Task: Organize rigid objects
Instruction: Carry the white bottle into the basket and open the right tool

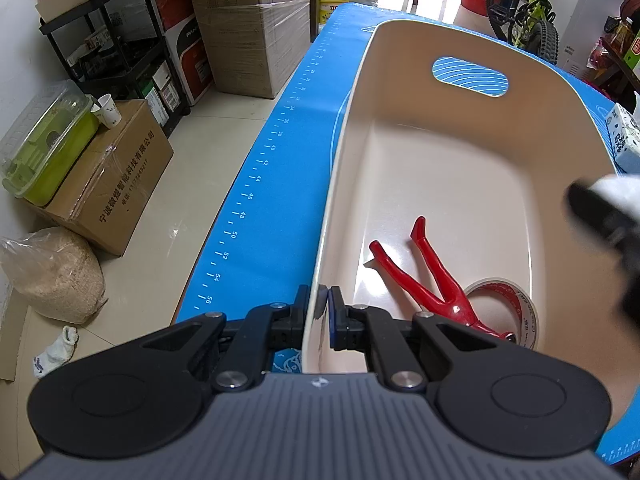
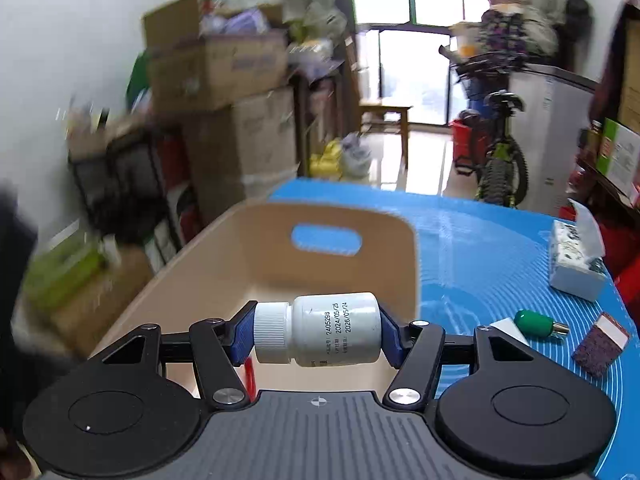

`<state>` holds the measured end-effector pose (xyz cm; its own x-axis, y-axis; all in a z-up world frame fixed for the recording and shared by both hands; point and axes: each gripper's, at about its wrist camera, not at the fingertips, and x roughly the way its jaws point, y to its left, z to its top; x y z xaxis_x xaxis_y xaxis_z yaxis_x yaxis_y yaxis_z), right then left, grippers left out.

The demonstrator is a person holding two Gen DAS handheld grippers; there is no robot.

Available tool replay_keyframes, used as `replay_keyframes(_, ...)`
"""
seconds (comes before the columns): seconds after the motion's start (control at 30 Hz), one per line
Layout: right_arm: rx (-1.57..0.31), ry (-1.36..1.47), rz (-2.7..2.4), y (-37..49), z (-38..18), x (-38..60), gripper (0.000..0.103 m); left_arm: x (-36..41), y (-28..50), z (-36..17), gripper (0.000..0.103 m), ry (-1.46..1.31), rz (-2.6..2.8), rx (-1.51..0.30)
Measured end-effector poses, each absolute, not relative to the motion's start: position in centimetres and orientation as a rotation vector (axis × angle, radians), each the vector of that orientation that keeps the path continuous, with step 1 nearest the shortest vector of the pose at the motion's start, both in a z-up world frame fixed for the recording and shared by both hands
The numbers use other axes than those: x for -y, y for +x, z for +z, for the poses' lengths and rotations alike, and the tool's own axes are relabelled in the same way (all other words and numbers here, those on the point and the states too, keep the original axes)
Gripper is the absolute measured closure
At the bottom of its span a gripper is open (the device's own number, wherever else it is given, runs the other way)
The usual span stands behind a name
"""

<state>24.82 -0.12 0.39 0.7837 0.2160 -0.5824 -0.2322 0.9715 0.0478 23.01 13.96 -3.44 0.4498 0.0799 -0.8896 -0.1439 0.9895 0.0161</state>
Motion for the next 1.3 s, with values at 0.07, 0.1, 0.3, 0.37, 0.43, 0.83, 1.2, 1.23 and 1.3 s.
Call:
replay_keyframes(0.07, -0.66, -0.071, 0.264, 24.8, -0.4, -0.9, 0.039, -13.9, 23.1, -3.4, 0.092, -0.062, 0.14, -1.096)
replay_keyframes(0.1, -0.676, -0.089, 0.273, 24.9, -0.6, -1.3, 0.039, -13.9, 23.1, -3.4, 0.092, -0.061, 0.14, -1.096)
replay_keyframes(0.3, -0.782, -0.163, 0.315, 24.8, -2.5, -2.8, 0.038, -14.0, 23.1, -3.4, 0.092, -0.06, 0.14, -1.095)
replay_keyframes(0.37, -0.781, -0.204, 0.305, 24.6, -2.9, -3.3, 0.039, -13.9, 23.1, -3.5, 0.092, -0.059, 0.141, -1.095)
replay_keyframes(0.43, -0.782, -0.228, 0.306, 24.4, -3.1, -3.7, 0.039, -13.9, 23.1, -3.5, 0.092, -0.059, 0.141, -1.096)
replay_keyframes(0.83, -0.754, -0.081, 0.28, 24.2, -1.1, -0.8, 0.021, -13.8, 23.1, -3.5, 0.092, -0.061, 0.14, -1.095)
replay_keyframes(1.2, -0.654, 0.049, 0.202, 24.0, 2.2, 5.4, 0.019, -13.8, 23.0, -3.4, 0.092, -0.062, 0.141, -1.095)
replay_keyframes(1.23, -0.647, 0.041, 0.189, 24.1, 2.2, 5.9, 0.018, -13.8, 23.0, -3.4, 0.092, -0.062, 0.141, -1.095)
replay_keyframes(1.3, -0.635, 0.034, 0.157, 24.3, 2.2, 6.8, 0.018, -13.8, 23.0, -3.4, 0.092, -0.062, 0.141, -1.095)
